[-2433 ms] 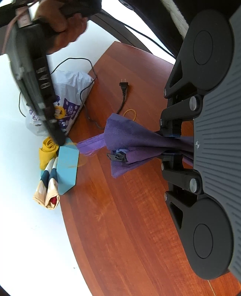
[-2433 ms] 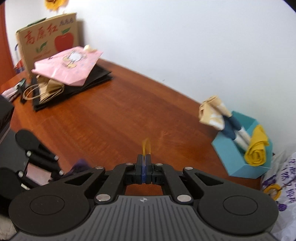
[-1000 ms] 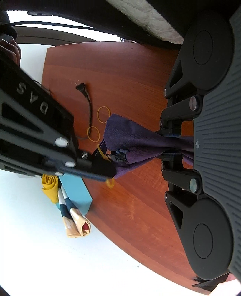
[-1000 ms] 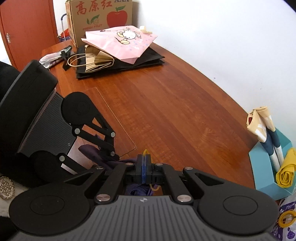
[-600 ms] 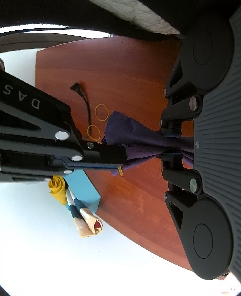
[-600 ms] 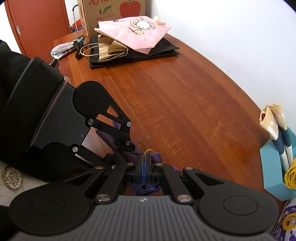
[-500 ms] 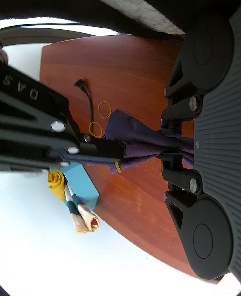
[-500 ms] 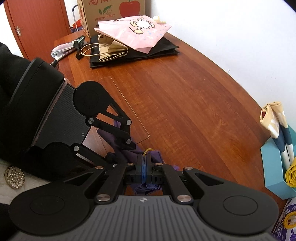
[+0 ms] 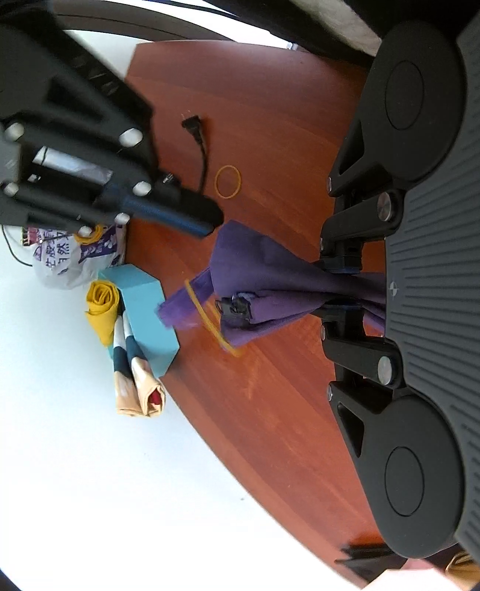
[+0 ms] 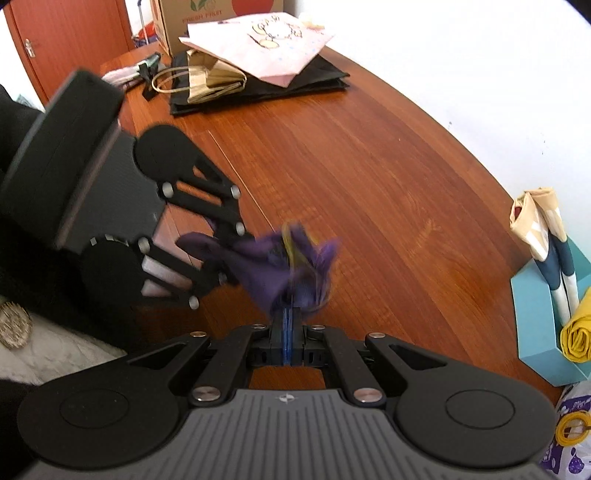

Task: Fold shopping bag
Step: 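Pull the rubber band down around the bundle with the right tool while the left tool holds it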

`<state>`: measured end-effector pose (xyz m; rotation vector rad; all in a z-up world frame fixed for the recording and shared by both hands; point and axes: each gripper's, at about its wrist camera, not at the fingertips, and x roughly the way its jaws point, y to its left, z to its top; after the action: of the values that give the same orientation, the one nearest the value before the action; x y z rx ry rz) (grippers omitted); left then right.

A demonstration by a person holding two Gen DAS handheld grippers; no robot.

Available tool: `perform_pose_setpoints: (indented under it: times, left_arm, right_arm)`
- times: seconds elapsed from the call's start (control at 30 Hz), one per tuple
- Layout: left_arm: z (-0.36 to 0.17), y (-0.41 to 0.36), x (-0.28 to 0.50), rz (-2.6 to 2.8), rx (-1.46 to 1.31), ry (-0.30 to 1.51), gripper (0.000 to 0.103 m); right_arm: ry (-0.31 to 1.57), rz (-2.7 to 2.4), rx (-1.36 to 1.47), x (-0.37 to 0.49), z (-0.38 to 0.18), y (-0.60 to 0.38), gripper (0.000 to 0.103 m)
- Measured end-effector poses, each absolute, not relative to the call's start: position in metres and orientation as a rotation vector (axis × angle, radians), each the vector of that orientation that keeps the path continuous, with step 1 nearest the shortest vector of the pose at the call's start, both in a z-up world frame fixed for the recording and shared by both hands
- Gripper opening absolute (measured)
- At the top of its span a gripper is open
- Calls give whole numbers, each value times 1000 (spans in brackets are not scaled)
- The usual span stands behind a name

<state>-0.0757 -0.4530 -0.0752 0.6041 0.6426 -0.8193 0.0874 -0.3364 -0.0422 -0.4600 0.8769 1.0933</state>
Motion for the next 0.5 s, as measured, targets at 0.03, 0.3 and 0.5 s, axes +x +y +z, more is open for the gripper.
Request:
perform_pose_setpoints:
  times: [0.03,0.3,0.5]
  left_arm:
    - [-75,-453,-77,-824,609,640,15]
    - [-77,-456,-78,-812,623,617,15]
    - [-76,-457,-74,-836,610,608,15]
  right_arm:
    - [877,1093,-460,87,-43,-337,0]
    - [808,1060,-420,87,-36,-345,0]
    - [737,1043,-431,89,-27,-350,2]
